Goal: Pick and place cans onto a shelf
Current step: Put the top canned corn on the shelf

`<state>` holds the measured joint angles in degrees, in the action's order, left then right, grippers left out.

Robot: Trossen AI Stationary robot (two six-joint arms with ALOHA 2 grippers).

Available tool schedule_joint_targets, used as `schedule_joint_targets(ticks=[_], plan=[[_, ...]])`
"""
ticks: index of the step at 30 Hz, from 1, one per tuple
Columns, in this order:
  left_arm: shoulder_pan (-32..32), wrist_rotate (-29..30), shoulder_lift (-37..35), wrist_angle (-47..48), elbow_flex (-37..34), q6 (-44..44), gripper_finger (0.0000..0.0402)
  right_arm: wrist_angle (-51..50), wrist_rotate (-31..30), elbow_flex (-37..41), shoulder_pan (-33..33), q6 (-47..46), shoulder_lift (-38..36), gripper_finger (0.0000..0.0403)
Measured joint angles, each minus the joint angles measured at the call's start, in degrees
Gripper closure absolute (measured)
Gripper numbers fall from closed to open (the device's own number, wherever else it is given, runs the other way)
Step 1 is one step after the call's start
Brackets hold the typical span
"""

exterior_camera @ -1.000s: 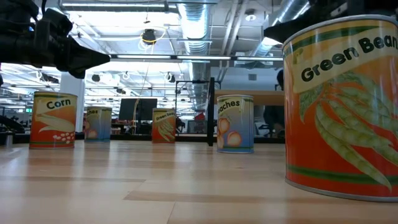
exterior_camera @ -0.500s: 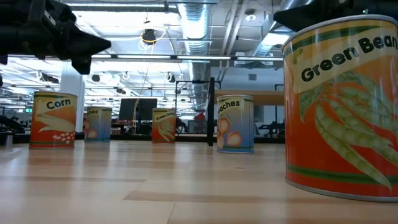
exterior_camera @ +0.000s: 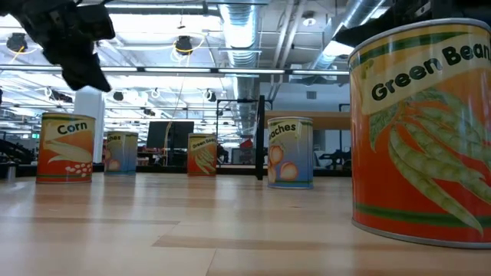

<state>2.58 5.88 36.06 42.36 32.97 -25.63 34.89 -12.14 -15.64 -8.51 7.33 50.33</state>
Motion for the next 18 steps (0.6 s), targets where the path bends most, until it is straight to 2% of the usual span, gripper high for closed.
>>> schedule_joint_targets(ticks=[4, 10, 14, 18], plan=[[4.2, 0.4, 5.9, 4.9, 3.3, -5.9, 0.0335, -0.2, 0.0, 0.0, 0.0, 0.0, 0.0, 0.0394], [8.3, 2.5, 13.7, 7.3, 3.7, -9.5, 0.0288, -0.5, 0.0, 0.0, 0.0, 0.1, 0.0, 0.0399], [9.1, 4.7, 16.8, 8.4, 4.1, -10.3, 0.027, -0.7, 0.0, 0.0, 0.0, 0.2, 0.0, 0.0396], [9.5, 5.7, 18.3, 9.0, 4.2, -10.3, 0.0269, -0.7, 0.0, 0.0, 0.0, 0.2, 0.0, 0.0394]])
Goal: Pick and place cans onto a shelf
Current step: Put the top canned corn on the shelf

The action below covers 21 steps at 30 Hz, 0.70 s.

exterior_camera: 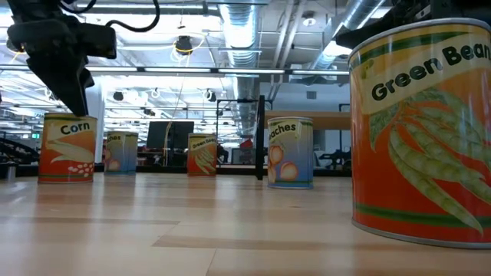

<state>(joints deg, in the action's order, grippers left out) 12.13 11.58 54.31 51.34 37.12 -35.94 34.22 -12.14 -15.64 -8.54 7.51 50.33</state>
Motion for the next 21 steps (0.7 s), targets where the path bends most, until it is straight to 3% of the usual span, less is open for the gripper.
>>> schedule_joint_targets(ticks=[4, 10, 14, 21], plan=[[0.6, 0.8, 0.0, 0.6, 0.0, 0.2, 0.03, 0.0, 0.0, 0.0, 0.0, 0.0, 0.0, 0.0399], [1.0, 0.9, 0.0, 3.3, 0.0, 0.7, 0.0388, 0.0, 0.0, 0.0, 0.0, 0.0, 0.0, 0.0393], [1.0, 0.9, -0.1, 4.1, 0.9, 2.5, 0.0397, 0.0, 0.0, 0.0, 0.0, 0.0, 0.0, 0.0397], [1.0, 1.8, 0.2, 6.1, 8.6, 7.8, 0.0401, 0.1, 0.0, 0.0, 0.0, 0.0, 0.0, 0.0393]])
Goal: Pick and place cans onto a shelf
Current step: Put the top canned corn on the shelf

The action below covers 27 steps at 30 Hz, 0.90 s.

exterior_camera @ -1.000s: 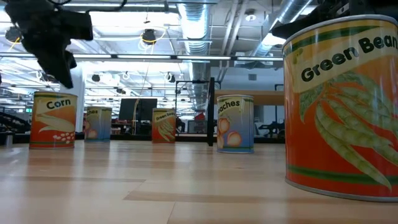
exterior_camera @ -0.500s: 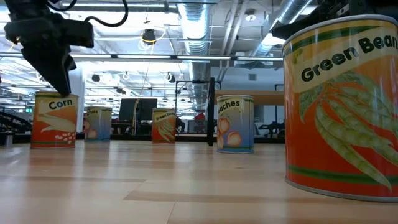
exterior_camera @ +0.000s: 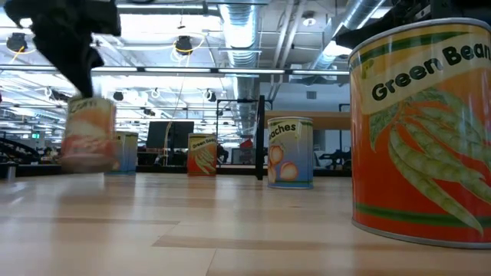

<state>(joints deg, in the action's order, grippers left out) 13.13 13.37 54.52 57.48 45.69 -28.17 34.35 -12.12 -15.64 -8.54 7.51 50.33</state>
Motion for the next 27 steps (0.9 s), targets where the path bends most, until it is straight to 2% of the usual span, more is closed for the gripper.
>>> schedule_joint_targets(ticks=[5, 10, 19, 23, 27], plan=[[-1.1, 2.1, 1.3, -1.8, 6.3, 6.8, 0.0401, 0.6, 0.0, 0.0, 0.0, 0.4, 0.0, 0.0397], [-5.5, 2.0, 7.3, -4.6, 17.2, 19.0, 0.0401, 1.4, 0.0, 0.0, 0.0, 0.5, 0.0, 0.0397], [-15.8, -5.7, 25.0, -5.7, 43.0, 42.9, 0.0401, 1.3, 0.0, 0.0, 0.0, 0.9, 0.0, 0.0398], [-20.6, -12.1, 33.8, -8.1, 53.7, 49.3, 0.0401, 1.3, 0.0, 0.0, 0.0, 1.8, 0.0, 0.0395], [-24.5, -15.4, 42.3, -7.9, 63.9, 52.8, 0.0401, 1.0, 0.0, 0.0, 0.0, 2.0, 0.0, 0.0394]])
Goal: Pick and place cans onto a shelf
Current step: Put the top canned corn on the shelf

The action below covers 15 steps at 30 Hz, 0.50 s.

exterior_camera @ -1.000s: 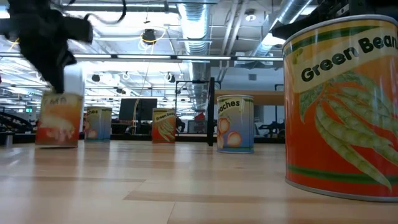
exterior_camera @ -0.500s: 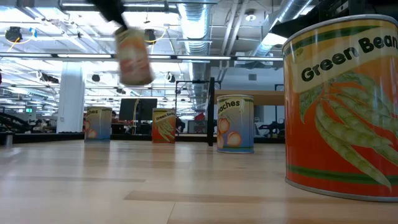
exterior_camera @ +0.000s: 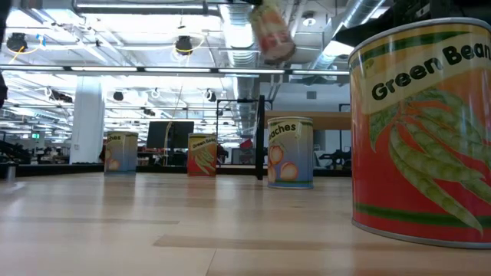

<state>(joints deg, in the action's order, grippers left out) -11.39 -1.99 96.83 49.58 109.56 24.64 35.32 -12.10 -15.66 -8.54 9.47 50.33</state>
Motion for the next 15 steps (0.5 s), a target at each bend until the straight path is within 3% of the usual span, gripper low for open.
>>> schedule_joint_targets(ticks=[7, 15], plan=[[-6.1, -6.3, 12.0, 1.1, 11.0, 1.8, 0.0401, -1.4, 0.0, 0.0, 0.0, 0.0, 0.0, 0.0398], [-8.5, -7.4, 20.9, -0.5, 14.4, 2.8, 0.0401, -1.7, 0.0, 0.0, 0.0, 0.0, 0.0, 0.0398]])
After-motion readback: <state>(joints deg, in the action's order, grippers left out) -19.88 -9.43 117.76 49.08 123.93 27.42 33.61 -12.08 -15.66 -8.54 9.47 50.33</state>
